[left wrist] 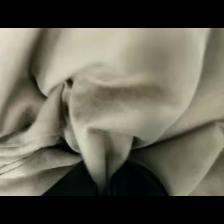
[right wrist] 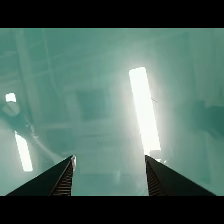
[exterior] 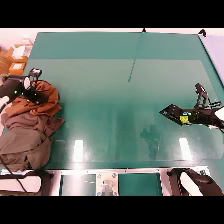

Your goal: Fold the shirts.

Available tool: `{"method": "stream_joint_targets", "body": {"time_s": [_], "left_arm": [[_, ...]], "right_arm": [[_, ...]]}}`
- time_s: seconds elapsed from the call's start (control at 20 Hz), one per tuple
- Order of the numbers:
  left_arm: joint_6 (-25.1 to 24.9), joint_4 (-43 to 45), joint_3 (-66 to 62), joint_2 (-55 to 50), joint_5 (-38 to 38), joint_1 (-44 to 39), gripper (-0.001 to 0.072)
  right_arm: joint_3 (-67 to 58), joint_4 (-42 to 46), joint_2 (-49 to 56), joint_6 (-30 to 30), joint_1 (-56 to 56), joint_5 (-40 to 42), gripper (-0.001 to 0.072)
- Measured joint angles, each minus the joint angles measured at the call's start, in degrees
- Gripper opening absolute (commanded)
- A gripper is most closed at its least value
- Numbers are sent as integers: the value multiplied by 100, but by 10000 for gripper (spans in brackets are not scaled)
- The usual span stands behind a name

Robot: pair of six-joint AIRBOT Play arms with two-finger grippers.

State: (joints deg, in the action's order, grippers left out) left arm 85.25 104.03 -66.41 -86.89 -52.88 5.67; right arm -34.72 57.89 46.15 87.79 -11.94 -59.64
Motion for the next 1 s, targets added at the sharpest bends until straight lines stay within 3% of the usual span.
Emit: {"method": "stream_joint_targets", "body": {"time_s": [0.1, 0.25, 0.3, 0.45, 0.65, 0.7, 0.8, 0.85, 0.9, 0.95, 1.0], "left_arm": [[-2, -111, -546, -52, -389, -50, 22], [-116, -426, -1663, 7, -1217, -396, 22], [-153, -518, -2085, 101, -1480, -612, 22], [-81, -1130, -3106, 450, -2013, -1394, 22], [262, -2339, -3720, 713, -2133, -2632, 23], [328, -2575, -3742, 695, -2131, -2962, 24], [417, -2868, -3676, 518, -2079, -3541, 26], [459, -2946, -3600, 393, -2035, -3775, 242], [505, -3023, -3515, 243, -1945, -3995, 624], [564, -3106, -3445, 87, -1878, -4153, 712], [660, -3169, -3383, -66, -1878, -4260, 713]], "right_arm": [[0, -2, 0, 0, 0, 7, 269], [-28, -4, 0, 0, 0, -2, 220], [-66, -4, 0, -2, 0, -17, 131], [-326, -4, 2, -4, 0, -195, 122], [-885, -4, 2, -4, 0, -472, 132], [-1029, -9, 2, -4, 0, -553, 150], [-1235, -11, 2, -4, 0, -710, 283], [-1307, -15, 2, -2, 0, -789, 356], [-1357, -15, 2, -4, 0, -874, 430], [-1392, -17, 2, -2, 0, -960, 454], [-1416, -20, 2, -2, 0, -1036, 455]]}}
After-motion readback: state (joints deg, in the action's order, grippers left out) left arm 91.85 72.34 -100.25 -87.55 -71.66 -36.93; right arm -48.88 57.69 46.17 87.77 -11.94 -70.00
